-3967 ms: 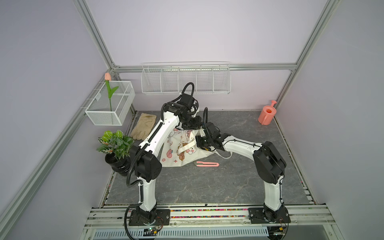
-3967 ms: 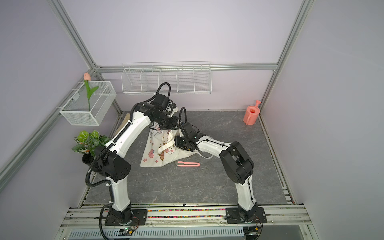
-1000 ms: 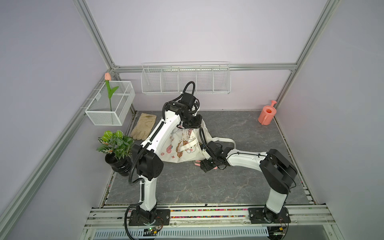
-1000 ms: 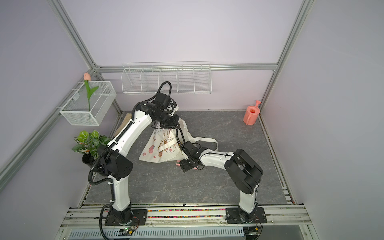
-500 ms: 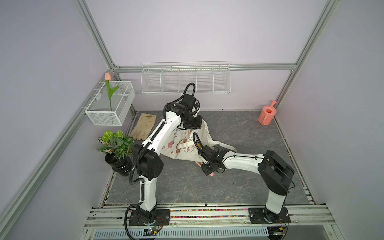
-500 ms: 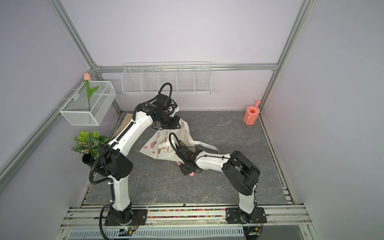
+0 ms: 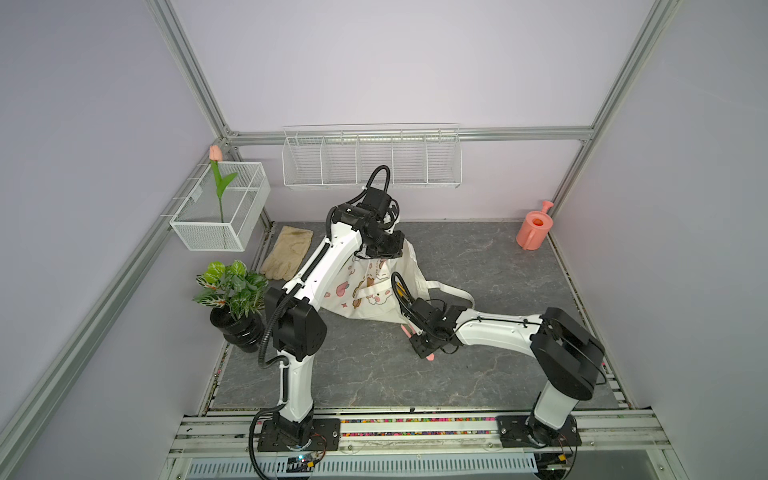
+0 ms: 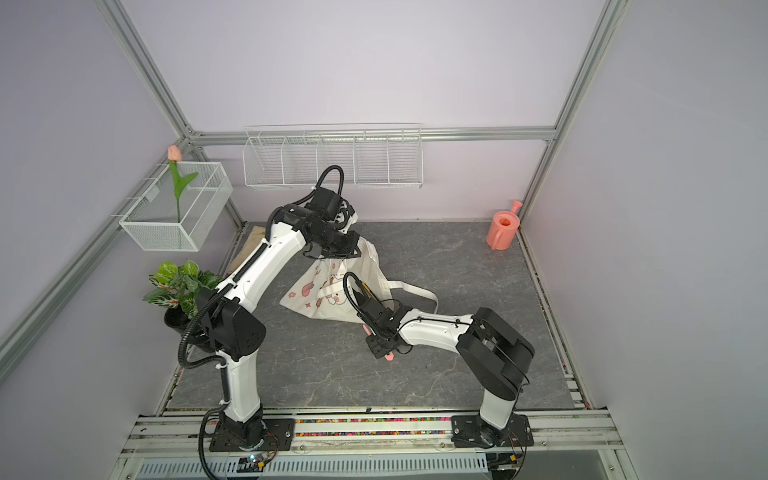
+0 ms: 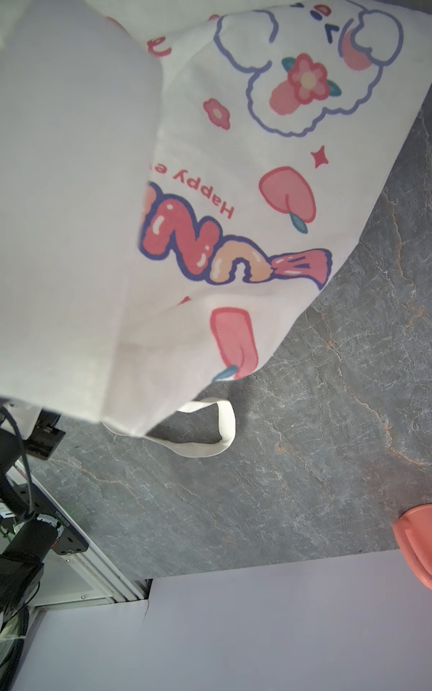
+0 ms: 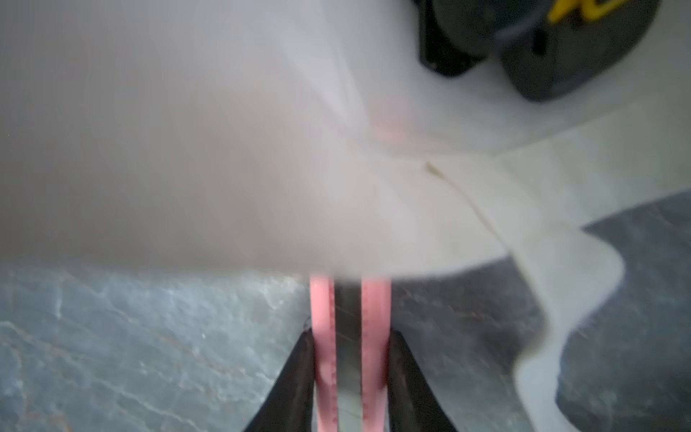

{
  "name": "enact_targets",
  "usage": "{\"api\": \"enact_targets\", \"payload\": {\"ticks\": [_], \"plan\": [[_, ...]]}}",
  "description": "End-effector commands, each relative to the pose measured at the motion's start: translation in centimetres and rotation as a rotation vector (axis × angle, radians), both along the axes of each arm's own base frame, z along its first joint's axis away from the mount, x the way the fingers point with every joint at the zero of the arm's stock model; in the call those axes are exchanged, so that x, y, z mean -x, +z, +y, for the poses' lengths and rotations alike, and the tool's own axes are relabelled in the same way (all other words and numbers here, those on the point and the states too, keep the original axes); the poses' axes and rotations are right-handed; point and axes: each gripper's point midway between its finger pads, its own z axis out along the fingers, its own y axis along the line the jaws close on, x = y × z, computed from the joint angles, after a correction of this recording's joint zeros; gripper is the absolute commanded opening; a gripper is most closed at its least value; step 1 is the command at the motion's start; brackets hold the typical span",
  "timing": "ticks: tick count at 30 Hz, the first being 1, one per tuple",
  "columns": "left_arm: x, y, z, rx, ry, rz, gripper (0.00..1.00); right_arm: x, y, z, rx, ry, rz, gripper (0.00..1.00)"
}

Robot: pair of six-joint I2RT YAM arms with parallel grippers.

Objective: Place the art knife into the pouch
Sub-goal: Pick up the utility knife at the center of the board, then place the utility knife in the pouch.

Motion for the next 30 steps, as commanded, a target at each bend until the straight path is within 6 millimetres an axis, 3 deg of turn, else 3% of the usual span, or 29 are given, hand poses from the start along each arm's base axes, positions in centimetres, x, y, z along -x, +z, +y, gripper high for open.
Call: {"api": "enact_targets", "payload": {"ticks": [1,10,17,22,30], "plan": [[-0.5,0.3,0.0,0.019,0.007,-0.005,0.0,1.4,1.9,-2.0,0.023,0.001,0.004,0.23],[-1.5,-0.8,-0.3,0.006,0.018,0.013,0.0,1.7,6.8,-4.1,-0.022,-0.024,-0.089,0.25],[-1.2,-1.1,0.1,-0.008,0.021,0.01,0.0,0.4,9.5,-3.7,-0.056,-0.031,-0.15,0.27],[-0.6,-1.1,0.3,0.002,0.019,0.011,0.0,-2.6,10.8,-2.4,-0.096,-0.052,-0.184,0.27],[0.3,-0.5,0.5,0.026,0.019,0.003,0.0,-9.7,11.5,0.3,-0.183,-0.127,-0.194,0.27]]}}
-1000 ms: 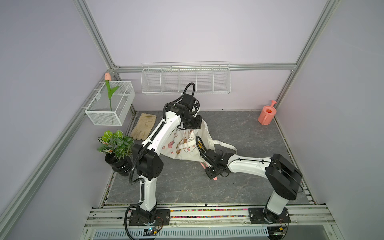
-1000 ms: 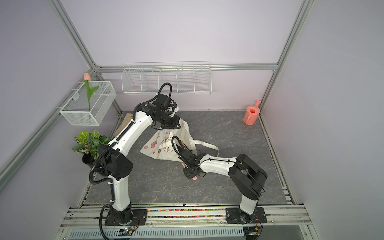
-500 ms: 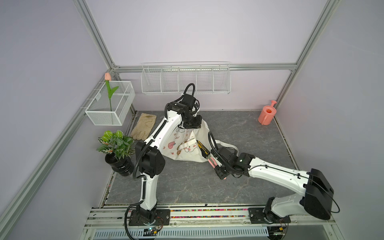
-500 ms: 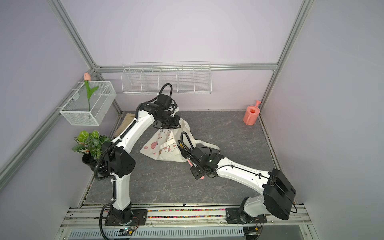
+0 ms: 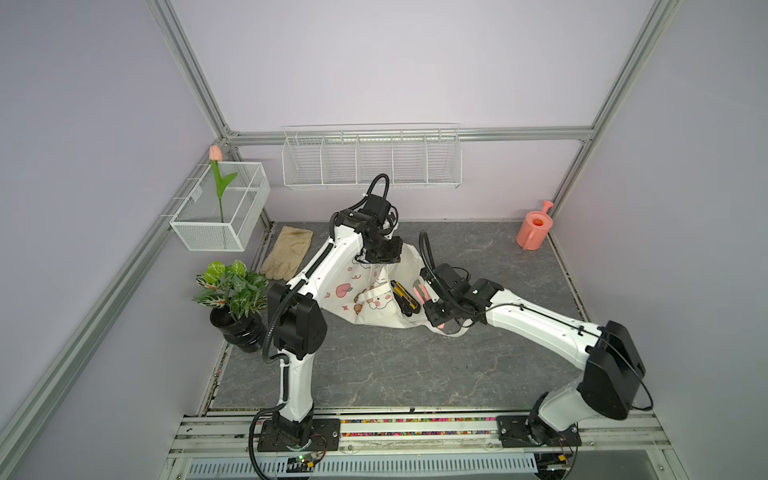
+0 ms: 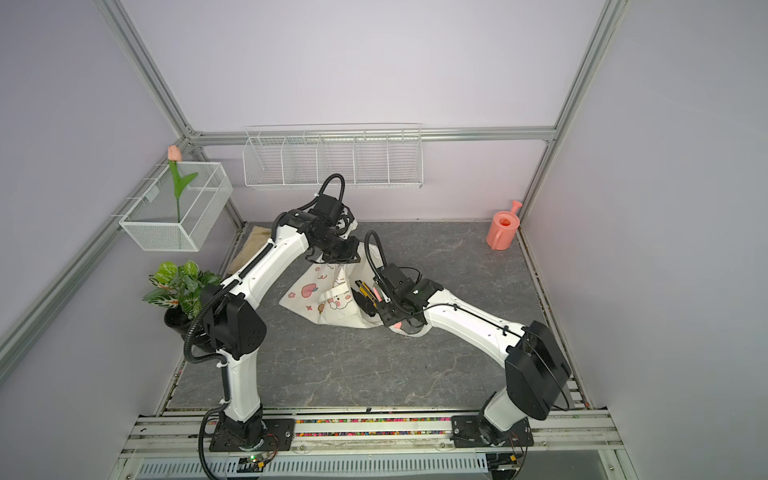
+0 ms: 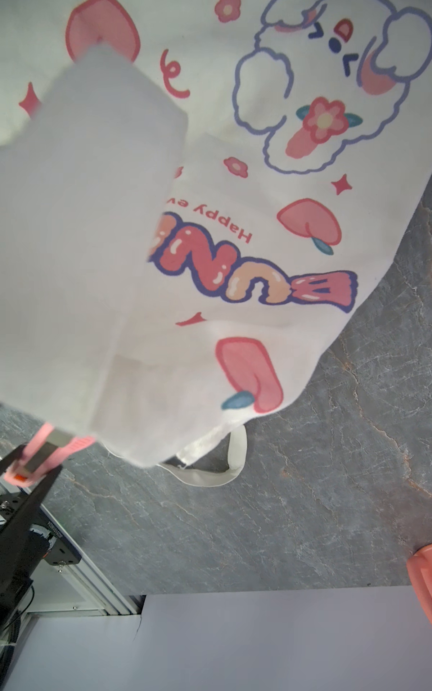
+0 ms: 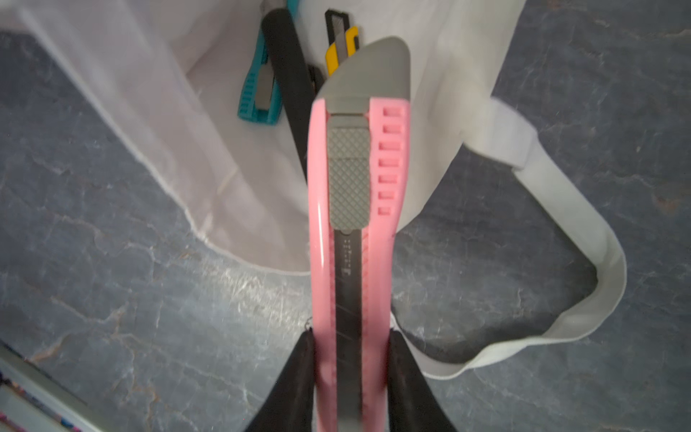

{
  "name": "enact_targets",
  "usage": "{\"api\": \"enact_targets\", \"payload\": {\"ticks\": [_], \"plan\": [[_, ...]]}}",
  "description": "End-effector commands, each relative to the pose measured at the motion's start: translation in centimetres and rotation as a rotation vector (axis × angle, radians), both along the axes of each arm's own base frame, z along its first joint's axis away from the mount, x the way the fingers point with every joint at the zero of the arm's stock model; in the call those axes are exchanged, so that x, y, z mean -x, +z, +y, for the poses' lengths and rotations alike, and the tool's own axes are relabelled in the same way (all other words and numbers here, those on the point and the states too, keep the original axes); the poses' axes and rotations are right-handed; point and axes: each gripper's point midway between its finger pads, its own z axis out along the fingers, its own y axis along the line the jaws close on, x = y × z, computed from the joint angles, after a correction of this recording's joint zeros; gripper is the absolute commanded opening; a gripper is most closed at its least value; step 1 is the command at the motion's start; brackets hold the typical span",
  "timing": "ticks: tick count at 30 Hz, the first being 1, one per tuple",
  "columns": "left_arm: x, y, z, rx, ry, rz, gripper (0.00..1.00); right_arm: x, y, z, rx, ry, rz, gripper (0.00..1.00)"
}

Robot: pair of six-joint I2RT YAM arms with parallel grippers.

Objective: Place the art knife into the pouch
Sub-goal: Place the utility knife in the pouch.

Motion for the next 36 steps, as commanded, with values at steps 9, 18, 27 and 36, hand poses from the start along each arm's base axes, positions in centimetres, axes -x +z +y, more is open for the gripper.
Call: {"api": "enact_targets", "payload": {"ticks": [9,18,27,36], "plan": [[0.5,2.9,-0.2,0.057,-0.003,-0.041,0.0,-6.6,-1.8,7.2,-0.192,-0.041,0.024,0.29],[0.6,3.1,-0.1,0.059,-0.005,-0.042,0.0,-8.5,-4.4,9.0,-0.235,-0.118,0.066,0.52],[0.5,3.0,-0.2,0.06,-0.003,-0.039,0.0,-6.3,1.2,5.9,-0.272,-0.11,-0.042,0.68],[0.3,2.6,-0.1,0.05,0.003,-0.038,0.0,-3.1,1.4,0.7,-0.189,-0.16,-0.072,0.69]]}}
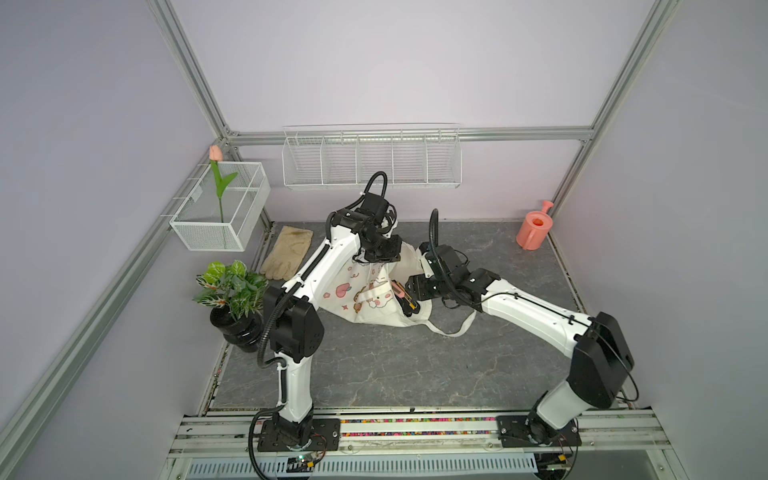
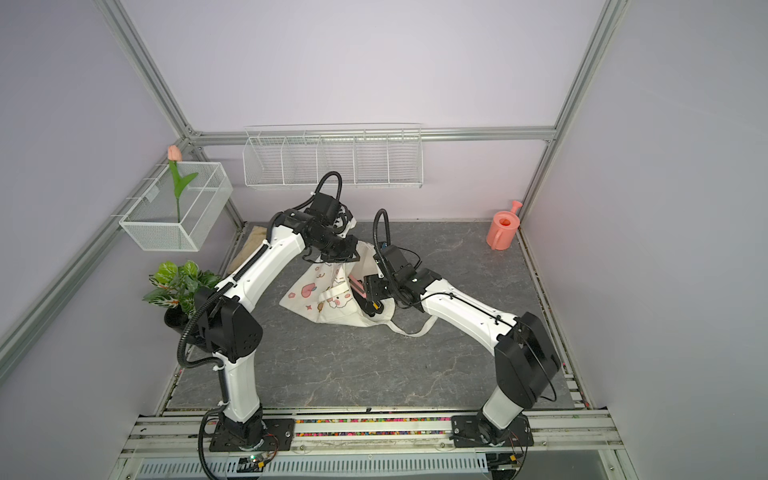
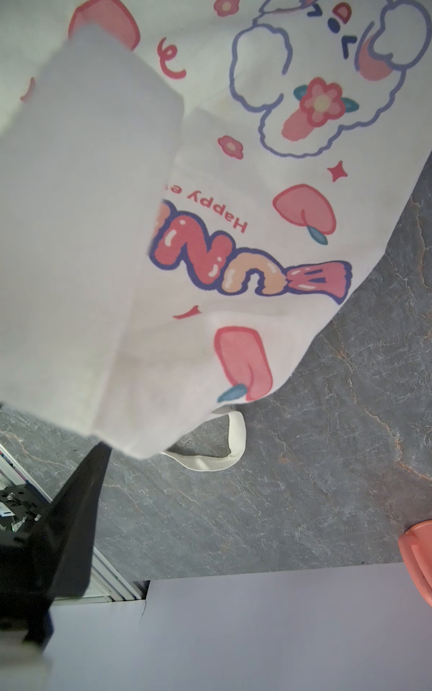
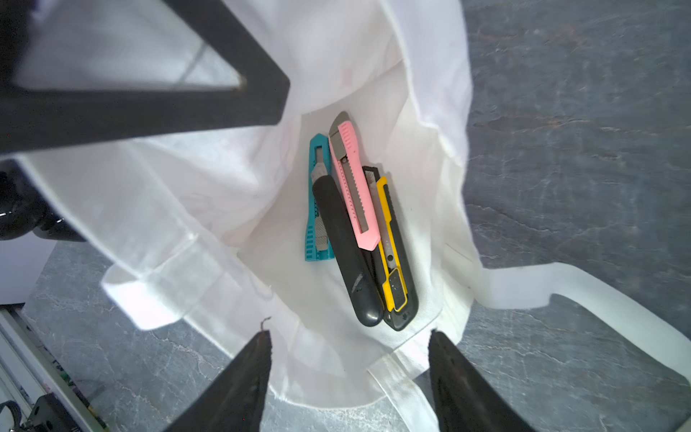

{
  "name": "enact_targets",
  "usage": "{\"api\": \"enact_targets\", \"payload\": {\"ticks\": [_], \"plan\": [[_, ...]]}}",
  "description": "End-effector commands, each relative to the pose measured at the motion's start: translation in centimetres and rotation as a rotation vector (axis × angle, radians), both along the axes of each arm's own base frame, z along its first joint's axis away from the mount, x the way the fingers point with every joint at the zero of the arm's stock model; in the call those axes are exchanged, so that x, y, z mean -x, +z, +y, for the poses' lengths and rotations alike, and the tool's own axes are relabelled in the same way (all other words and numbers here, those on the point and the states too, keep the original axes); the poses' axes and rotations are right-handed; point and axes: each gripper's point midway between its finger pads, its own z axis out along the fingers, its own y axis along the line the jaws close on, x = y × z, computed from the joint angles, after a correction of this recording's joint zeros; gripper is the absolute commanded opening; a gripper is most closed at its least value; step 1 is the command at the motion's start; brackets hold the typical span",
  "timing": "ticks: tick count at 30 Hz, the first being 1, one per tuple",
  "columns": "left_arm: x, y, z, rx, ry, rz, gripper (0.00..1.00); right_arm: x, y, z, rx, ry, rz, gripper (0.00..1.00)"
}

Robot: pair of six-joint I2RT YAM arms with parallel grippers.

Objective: Place the art knife into the pouch
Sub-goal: Place the utility knife in the pouch, then place the pouch at the center of the board.

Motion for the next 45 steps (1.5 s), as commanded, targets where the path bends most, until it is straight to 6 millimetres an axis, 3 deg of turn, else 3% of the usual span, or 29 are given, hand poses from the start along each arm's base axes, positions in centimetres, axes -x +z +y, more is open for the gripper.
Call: {"api": "enact_targets", "payload": {"ticks": [1,6,11,19,28,31,36,41,45], "plan": [[0.1,1.5,-0.1,0.025,0.006,-0.021,0.0,0.9,-3.3,-2.8,0.108,-0.05,0.043,0.69],[-0.1,1.8,-0.2,0.028,0.005,-0.032,0.0,1.1,-6.4,-4.6,0.109,-0.114,0.107,0.68],[0.0,2.2,-0.1,0.027,0.003,-0.033,0.0,0.8,-8.1,-5.3,0.109,-0.161,0.14,0.66],[0.2,2.5,0.1,0.022,0.003,-0.037,0.0,-0.3,-10.9,-4.2,0.0,-0.165,0.211,0.64],[0.3,2.5,0.1,0.022,0.001,-0.036,0.0,-2.3,-14.3,-2.9,-0.136,-0.226,0.254,0.54],[0.4,2.5,0.2,0.016,0.001,-0.036,0.0,-2.2,-14.5,-2.0,-0.18,-0.204,0.27,0.4],[0.5,2.4,0.3,0.014,-0.002,-0.036,0.0,-1.5,-14.1,-2.2,-0.195,-0.189,0.261,0.08],[0.5,2.2,0.2,0.021,0.0,-0.033,0.0,-1.1,-12.1,-2.6,-0.19,-0.166,0.23,0.07],[0.6,2.5,0.3,0.018,0.001,-0.039,0.0,-0.9,-8.3,-2.9,-0.194,-0.135,0.167,0.07]]}}
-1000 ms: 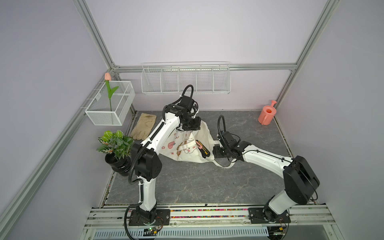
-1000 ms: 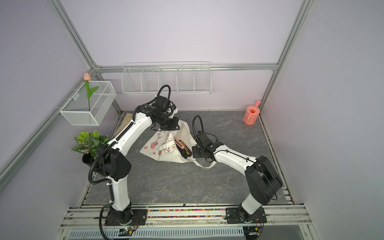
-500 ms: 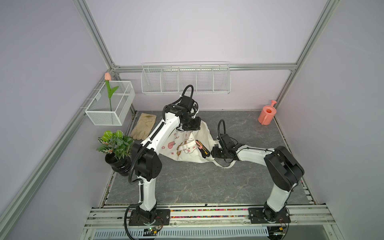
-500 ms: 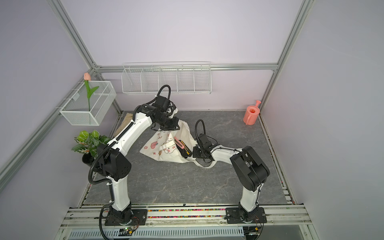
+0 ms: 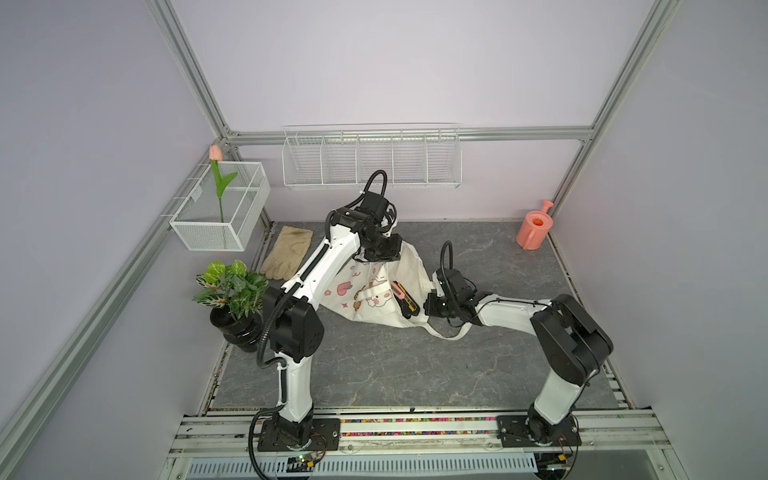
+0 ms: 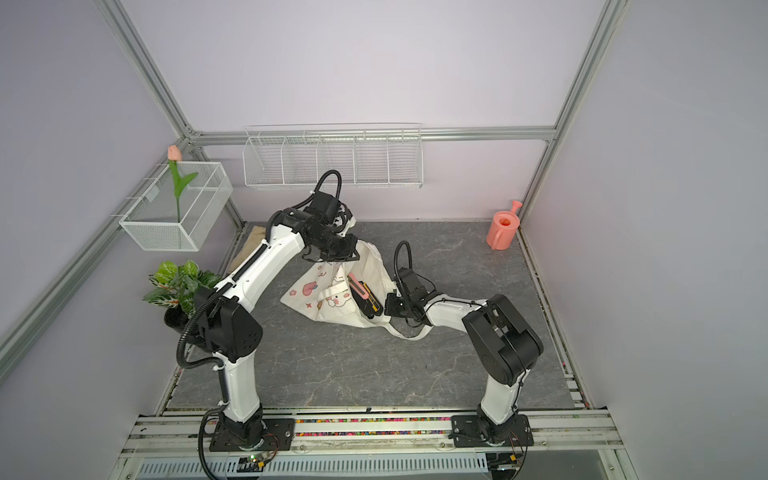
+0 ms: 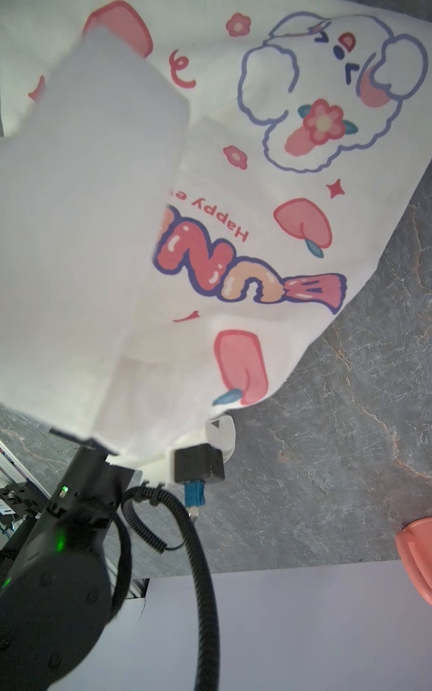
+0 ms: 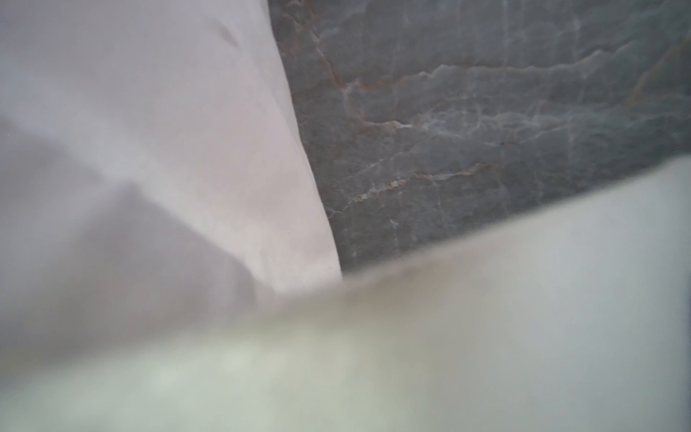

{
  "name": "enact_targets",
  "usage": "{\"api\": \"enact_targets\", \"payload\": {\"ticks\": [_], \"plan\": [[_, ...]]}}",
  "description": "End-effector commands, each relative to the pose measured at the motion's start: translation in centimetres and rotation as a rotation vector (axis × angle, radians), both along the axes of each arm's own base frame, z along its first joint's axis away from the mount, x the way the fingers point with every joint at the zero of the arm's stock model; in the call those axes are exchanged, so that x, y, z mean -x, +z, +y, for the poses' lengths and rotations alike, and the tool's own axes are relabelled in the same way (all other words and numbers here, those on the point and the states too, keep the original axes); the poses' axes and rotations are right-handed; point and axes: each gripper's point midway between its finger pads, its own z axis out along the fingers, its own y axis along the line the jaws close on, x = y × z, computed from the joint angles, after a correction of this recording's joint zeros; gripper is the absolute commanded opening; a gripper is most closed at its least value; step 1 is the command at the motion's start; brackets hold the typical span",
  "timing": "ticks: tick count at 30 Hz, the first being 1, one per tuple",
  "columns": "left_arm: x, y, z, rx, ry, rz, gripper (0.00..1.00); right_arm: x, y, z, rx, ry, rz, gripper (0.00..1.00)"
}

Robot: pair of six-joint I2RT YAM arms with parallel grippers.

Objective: Place the art knife into the pouch
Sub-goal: Place the pouch at the center of the board.

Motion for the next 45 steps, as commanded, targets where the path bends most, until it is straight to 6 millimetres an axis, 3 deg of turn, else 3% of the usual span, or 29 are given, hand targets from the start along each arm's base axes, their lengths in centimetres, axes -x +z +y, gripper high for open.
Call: {"api": "enact_targets", "payload": {"ticks": [1,12,17,26,36,41,45], "plan": [[0.6,2.2,0.3,0.017,-0.002,-0.04,0.0,0.0,4.7,-0.2,-0.012,0.031,-0.088,0.07],[0.9,4.4,0.5,0.033,0.001,-0.065,0.0,1.6,17.7,-1.7,-0.021,0.096,-0.289,0.07],[1.5,6.3,0.9,0.049,0.004,-0.099,0.0,1.8,22.2,-1.3,-0.04,0.138,-0.347,0.07],[3.3,10.3,1.0,0.098,-0.01,-0.149,0.0,1.8,27.1,-0.4,-0.091,0.178,-0.414,0.07],[5.1,14.5,0.5,0.17,-0.039,-0.198,0.0,2.3,32.9,-1.1,-0.083,0.19,-0.477,0.07],[6.5,15.8,0.8,0.188,-0.055,-0.208,0.0,2.1,33.9,-1.3,-0.071,0.18,-0.465,0.07],[7.8,16.7,1.6,0.193,-0.051,-0.225,0.0,1.8,33.5,-1.2,-0.044,0.179,-0.419,0.07]]}}
